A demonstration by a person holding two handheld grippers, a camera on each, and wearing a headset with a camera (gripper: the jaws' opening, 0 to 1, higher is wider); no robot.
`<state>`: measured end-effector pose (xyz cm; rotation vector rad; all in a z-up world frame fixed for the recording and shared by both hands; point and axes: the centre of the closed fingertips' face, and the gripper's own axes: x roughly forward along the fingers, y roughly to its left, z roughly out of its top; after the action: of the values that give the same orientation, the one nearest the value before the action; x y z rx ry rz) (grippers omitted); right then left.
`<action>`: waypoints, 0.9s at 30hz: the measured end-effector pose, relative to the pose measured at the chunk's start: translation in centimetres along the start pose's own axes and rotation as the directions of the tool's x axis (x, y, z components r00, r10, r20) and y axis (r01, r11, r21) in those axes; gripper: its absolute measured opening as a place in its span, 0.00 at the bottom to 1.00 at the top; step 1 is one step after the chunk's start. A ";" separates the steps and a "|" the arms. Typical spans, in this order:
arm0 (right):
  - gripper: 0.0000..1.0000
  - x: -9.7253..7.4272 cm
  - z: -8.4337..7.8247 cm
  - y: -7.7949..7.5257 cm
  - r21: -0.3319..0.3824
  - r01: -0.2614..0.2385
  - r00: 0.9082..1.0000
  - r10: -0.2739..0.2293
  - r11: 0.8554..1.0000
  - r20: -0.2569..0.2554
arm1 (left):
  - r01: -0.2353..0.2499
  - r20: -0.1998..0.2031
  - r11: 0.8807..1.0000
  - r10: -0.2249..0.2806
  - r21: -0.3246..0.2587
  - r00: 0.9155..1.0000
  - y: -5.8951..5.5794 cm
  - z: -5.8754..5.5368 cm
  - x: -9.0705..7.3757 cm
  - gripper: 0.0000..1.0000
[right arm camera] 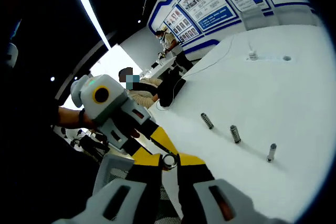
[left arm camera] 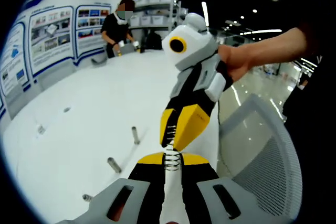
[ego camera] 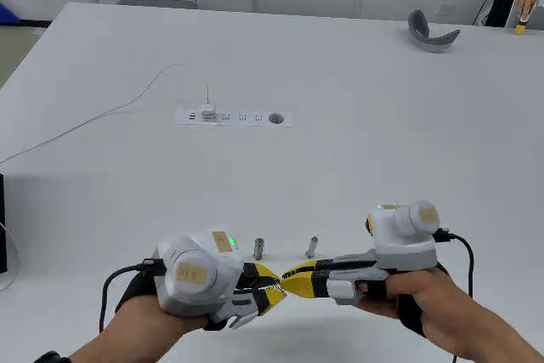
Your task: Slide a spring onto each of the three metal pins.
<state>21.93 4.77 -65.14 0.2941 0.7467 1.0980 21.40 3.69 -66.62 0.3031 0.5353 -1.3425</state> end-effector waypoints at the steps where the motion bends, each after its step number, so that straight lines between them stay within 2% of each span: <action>1: 0.12 -0.1 0.4 0.0 -0.039 0.004 1.000 -0.005 0.999 -0.022 | 0.008 0.011 1.000 -0.008 -0.008 1.000 0.0 0.4 0.0 0.10; 5: 0.12 -0.6 1.2 0.5 -0.157 -0.005 0.994 -0.012 0.988 -0.108 | 0.038 0.045 0.999 -0.037 -0.026 0.998 0.0 1.5 -0.1 0.10; 8: 0.12 -1.1 1.7 0.9 -0.249 -0.026 0.982 -0.021 0.968 -0.186 | 0.064 0.069 0.998 -0.063 -0.021 0.996 -0.1 2.3 -0.1 0.10; 9: 0.12 -1.2 1.8 1.0 -0.286 -0.038 0.975 -0.027 0.957 -0.220 | 0.074 0.074 0.997 -0.072 -0.015 0.995 -0.1 2.7 -0.1 0.10; 12: 0.12 -1.4 2.2 1.6 -0.330 -0.084 0.963 -0.010 0.940 -0.271 | 0.098 0.084 0.995 -0.098 0.004 0.992 -0.4 3.4 -0.1 0.10; 13: 0.12 -1.6 2.2 1.6 -0.340 -0.091 0.957 -0.012 0.936 -0.290 | 0.105 0.087 0.994 -0.106 0.007 0.991 -0.4 3.6 -0.1 0.10; 17: 0.12 -2.1 2.4 2.0 -0.409 -0.146 0.927 -0.019 0.901 -0.374 | 0.141 0.108 0.990 -0.141 0.012 0.984 -0.7 4.3 -0.2 0.10; 21: 0.13 -2.4 2.2 2.4 -0.469 -0.199 0.891 -0.041 0.860 -0.452 | 0.164 0.112 0.986 -0.166 0.027 0.980 -1.1 4.6 -0.1 0.10; 23: 0.13 -2.5 2.1 2.5 -0.482 -0.214 0.880 -0.046 0.850 -0.473 | 0.171 0.111 0.985 -0.173 0.031 0.979 -1.2 4.7 -0.1 0.10; 24: 0.13 -2.5 2.0 2.5 -0.493 -0.229 0.872 -0.049 0.840 -0.488 | 0.175 0.111 0.984 -0.178 0.034 0.978 -1.3 4.7 -0.1 0.10; 27: 0.13 -2.6 1.9 2.7 -0.502 -0.252 0.857 -0.050 0.827 -0.512 | 0.186 0.112 0.982 -0.189 0.039 0.976 -1.5 4.8 -0.2 0.10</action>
<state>20.70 3.93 -61.18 -0.4874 0.8373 1.4727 20.79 1.13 -62.34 0.2007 0.4567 -1.5418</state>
